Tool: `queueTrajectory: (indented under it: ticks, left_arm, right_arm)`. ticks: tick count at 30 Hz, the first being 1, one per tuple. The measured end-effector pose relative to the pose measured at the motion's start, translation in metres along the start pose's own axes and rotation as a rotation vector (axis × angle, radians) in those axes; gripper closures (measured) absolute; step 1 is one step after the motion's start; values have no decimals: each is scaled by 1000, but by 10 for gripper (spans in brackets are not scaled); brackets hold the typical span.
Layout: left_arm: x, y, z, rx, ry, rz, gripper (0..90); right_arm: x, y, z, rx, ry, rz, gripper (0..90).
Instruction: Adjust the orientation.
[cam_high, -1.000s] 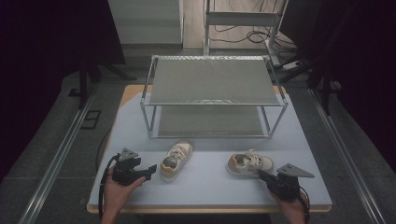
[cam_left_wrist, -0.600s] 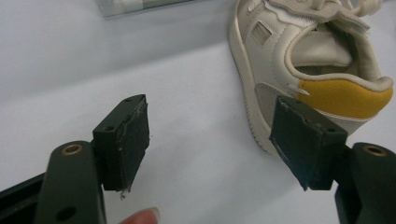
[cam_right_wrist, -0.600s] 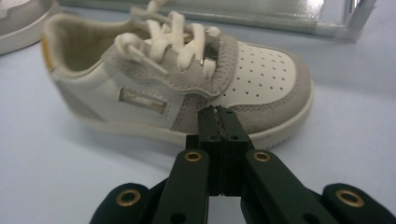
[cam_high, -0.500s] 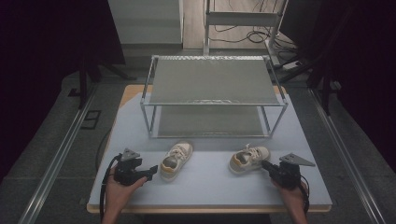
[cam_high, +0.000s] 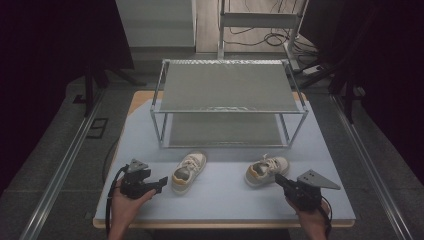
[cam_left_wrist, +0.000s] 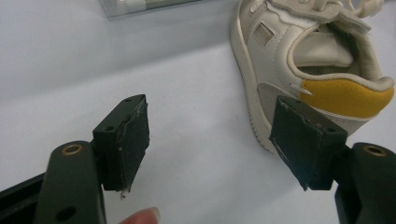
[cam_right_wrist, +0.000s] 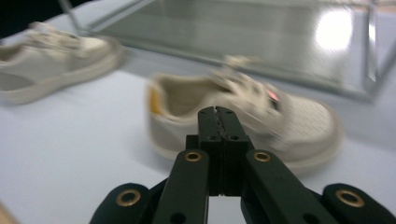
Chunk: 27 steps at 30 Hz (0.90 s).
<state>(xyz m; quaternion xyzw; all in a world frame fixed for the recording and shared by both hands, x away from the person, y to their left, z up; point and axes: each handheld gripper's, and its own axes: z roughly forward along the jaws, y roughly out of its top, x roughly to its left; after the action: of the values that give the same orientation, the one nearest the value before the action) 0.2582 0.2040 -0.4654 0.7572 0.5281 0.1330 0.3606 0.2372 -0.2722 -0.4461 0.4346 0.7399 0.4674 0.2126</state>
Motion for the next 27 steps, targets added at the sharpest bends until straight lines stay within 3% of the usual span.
queueTrajectory:
  ticks: [1, 2, 3, 12, 14, 15, 21, 27]
  left_arm:
    - [0, 0, 0, 1, 1, 0, 280]
    - [0, 0, 1, 1, 0, 2, 280]
    - [-1, 0, 1, 4, 1, 5, 280]
    - [-2, 0, 3, 7, -1, 9, 280]
    - [-2, 0, 3, 9, 1, 9, 280]
    - [-1, 0, 3, 10, -1, 11, 280]
    - [0, -1, 1, 5, 2, 4, 280]
    - [0, -1, 2, 7, -1, 5, 280]
  right_arm:
    - [11, 4, 2, -8, 35, -12, 898]
    - [11, 4, 2, -8, 35, -12, 898]
    - [22, 5, 9, -1, 58, -35, 897]
    - [50, 8, 50, 57, 105, -70, 897]
    - [56, 9, 59, 68, 95, -81, 897]
    - [60, 8, 68, 75, 58, -96, 896]
    - [59, 3, 77, 77, -25, -91, 897]
    - [59, 2, 75, 76, -29, -95, 897]
